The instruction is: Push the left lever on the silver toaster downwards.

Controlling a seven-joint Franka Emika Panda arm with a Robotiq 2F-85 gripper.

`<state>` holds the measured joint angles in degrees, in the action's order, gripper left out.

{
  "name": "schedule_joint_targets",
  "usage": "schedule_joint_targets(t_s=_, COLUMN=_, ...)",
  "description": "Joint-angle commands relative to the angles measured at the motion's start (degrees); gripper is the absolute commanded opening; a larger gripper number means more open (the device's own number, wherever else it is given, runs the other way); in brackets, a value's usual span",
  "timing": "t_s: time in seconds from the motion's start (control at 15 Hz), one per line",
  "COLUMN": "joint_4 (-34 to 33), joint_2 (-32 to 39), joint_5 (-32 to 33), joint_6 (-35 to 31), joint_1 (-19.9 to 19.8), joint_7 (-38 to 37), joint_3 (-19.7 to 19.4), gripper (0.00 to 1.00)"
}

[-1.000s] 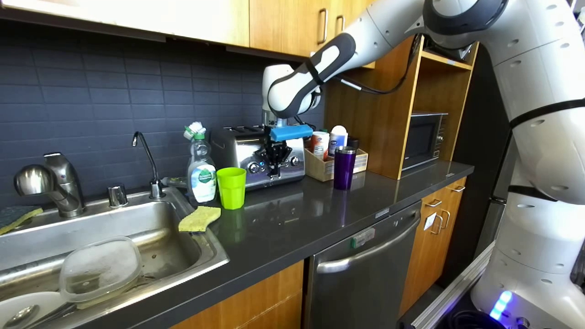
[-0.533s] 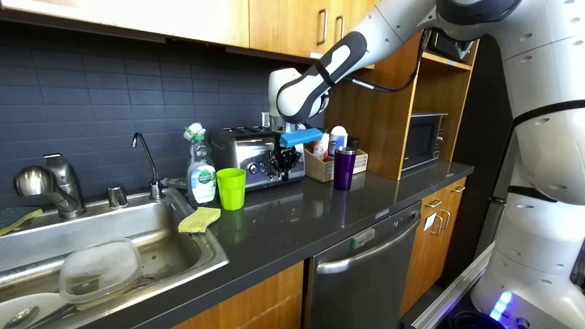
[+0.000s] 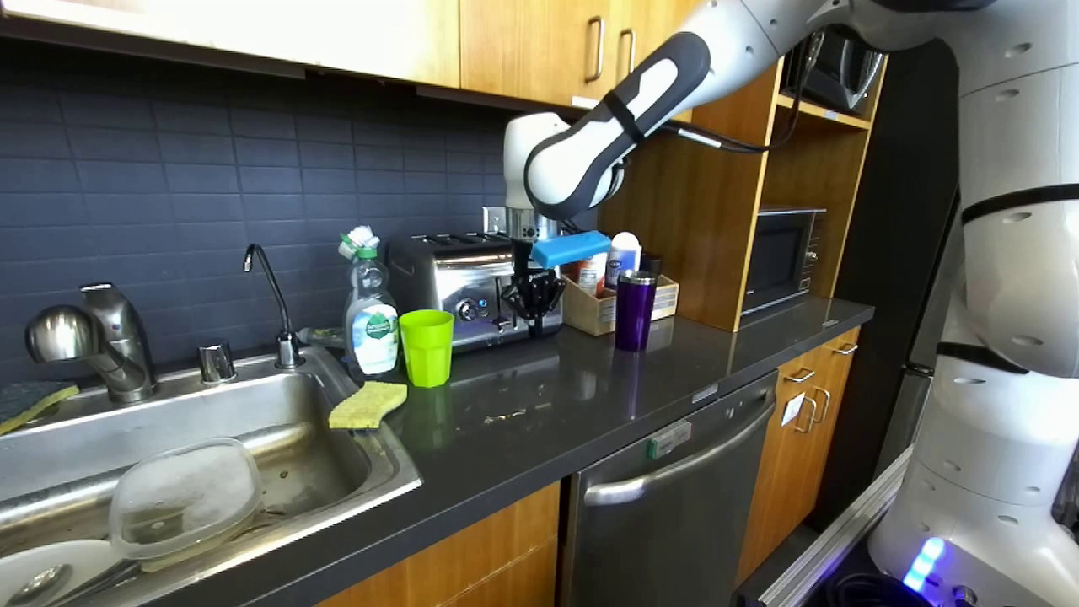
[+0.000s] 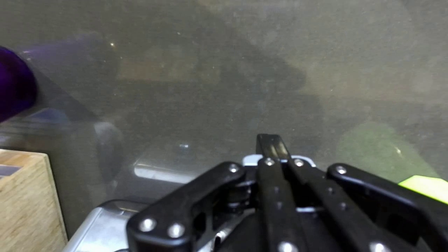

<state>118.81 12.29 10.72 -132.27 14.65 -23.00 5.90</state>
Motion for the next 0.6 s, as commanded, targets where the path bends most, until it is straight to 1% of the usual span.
schedule_joint_targets(t_s=0.0, joint_4=7.1, joint_2=-9.2, joint_5=-3.2, joint_6=0.6, joint_1=-0.3, joint_7=1.3, joint_3=2.1, gripper=0.00)
schedule_joint_targets(t_s=0.33, joint_4=16.3, joint_2=-21.9, joint_5=-9.2, joint_6=3.9, joint_1=-0.4, joint_7=2.6, joint_3=5.0, gripper=0.00)
schedule_joint_targets(t_s=0.53, joint_4=21.8, joint_2=-30.5, joint_5=-14.7, joint_6=7.8, joint_1=0.1, joint_7=7.4, joint_3=5.9, gripper=0.00)
